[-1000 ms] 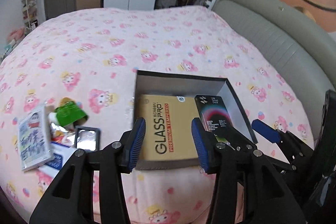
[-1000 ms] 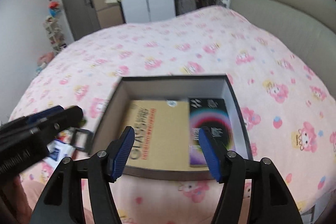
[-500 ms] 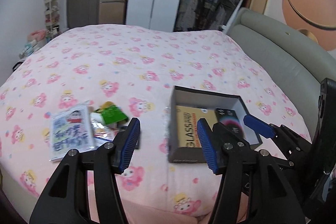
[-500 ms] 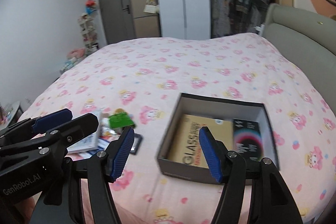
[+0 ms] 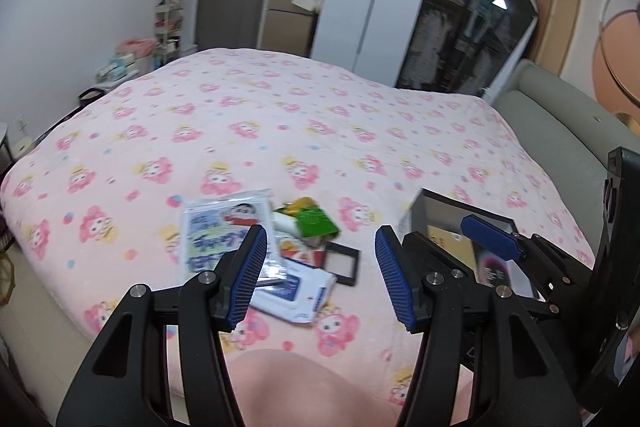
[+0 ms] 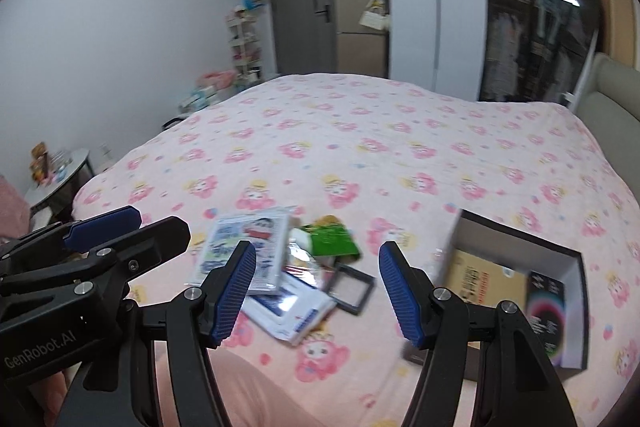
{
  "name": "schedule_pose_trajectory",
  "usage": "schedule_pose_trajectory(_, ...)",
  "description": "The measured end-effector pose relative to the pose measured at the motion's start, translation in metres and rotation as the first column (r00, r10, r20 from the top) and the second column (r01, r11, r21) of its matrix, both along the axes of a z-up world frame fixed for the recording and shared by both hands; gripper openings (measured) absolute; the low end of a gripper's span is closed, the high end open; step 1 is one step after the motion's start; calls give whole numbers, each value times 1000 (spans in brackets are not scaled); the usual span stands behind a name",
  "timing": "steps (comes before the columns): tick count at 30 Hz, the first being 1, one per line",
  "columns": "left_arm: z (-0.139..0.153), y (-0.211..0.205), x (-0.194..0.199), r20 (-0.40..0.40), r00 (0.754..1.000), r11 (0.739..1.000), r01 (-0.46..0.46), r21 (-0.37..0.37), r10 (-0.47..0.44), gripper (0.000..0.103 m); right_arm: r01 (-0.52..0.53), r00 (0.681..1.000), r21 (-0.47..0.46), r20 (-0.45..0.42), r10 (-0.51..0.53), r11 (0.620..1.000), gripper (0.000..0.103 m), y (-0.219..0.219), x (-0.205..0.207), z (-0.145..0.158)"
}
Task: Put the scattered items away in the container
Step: 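Withdraw the left tool and move it toward the cartoon drawing pack, then grasp the clear-wrapped cartoon drawing pack with the left tool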
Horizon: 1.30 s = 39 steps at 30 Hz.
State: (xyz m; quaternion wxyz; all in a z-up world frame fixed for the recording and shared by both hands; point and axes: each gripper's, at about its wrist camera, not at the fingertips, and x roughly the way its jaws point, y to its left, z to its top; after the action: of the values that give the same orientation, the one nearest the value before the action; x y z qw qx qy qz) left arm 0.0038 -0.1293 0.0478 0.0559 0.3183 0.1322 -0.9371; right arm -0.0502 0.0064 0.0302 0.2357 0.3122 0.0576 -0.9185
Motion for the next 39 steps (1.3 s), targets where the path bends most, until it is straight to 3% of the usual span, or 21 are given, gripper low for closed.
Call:
schedule_pose_trajectory(12,-27,-45,-6,12,998,996,-68,51,68,59,-146,989,48,31,144,988,61,-70,-10,-19)
schedule_pose_trajectory(19,-51,-89,-23,42,989,986,-144,82,141,59,-145,988,73,58,141,987,62,-93,-39,-36)
schedule_pose_trajectory(33,-138,-142,-88,187,966,971,-203,124,178,59,-80,980,151,192,50,985,62,-109,-112,-107)
schedule_pose_trajectory(39,-191,-162,-108,274,946,952,-230,202,170,59,-76,967,167,254,31,983,62,-114,-129,-141)
